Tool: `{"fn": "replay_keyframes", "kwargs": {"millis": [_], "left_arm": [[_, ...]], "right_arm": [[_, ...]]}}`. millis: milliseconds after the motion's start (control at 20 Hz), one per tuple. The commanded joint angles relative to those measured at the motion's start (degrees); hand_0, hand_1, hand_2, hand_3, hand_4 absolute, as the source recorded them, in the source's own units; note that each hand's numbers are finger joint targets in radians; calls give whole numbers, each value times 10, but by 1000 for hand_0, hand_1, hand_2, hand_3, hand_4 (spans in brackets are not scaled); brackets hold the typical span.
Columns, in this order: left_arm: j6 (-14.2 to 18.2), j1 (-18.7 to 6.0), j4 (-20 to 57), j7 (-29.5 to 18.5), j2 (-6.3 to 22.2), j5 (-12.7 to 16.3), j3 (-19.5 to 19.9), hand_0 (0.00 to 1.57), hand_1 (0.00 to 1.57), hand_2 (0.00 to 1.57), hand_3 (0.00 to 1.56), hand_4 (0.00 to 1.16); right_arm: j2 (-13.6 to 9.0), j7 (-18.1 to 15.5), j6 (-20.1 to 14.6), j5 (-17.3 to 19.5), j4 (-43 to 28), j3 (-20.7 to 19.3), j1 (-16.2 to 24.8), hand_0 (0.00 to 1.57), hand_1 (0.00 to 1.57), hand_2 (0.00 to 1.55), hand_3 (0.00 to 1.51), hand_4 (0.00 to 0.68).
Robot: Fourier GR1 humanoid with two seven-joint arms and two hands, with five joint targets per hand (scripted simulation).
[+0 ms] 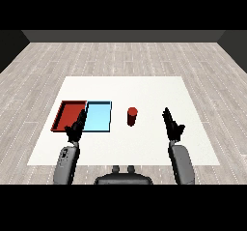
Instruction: Pick the red can and put it in the red box
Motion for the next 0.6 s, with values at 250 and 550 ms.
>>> {"fn": "replay_keyframes", "kwargs": {"millis": [250,550], "left_arm": [[19,11,-30,37,-4,-21,10,0,0,0,0,0],[-1,21,-29,-196,-23,12,34,0,0,0,0,0]], "right_arm": [[35,1,-25,46,64,22,-36,0,0,0,0,0],[51,-129,23,-31,66,9,-78,0,0,0,0,0]]}}
